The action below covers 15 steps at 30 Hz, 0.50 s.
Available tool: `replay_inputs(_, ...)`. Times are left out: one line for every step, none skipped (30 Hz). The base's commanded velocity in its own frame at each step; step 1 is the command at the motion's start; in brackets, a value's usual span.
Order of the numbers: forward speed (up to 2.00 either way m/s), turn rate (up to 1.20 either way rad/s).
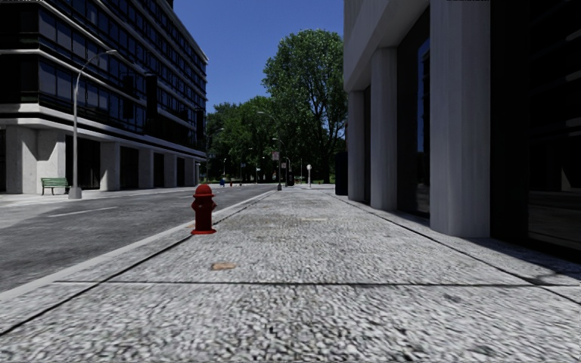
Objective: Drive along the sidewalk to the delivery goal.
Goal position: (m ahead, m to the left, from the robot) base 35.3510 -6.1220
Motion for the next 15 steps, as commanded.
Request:
replay_inputs(2.00,0.00)
replay_inputs(2.00,0.00)
replay_inputs(2.00,0.00)
replay_inputs(2.00,0.00)
replay_inputs(2.00,0.00)
replay_inputs(2.00,0.00)
replay_inputs(2.00,0.00)
replay_inputs(2.00,0.00)
replay_inputs(2.00,0.00)
replay_inputs(2.00,0.00)
replay_inputs(2.00,0.00)
replay_inputs(2.00,0.00)
replay_inputs(2.00,0.00)
replay_inputs(2.00,0.00)
replay_inputs(2.00,0.00)
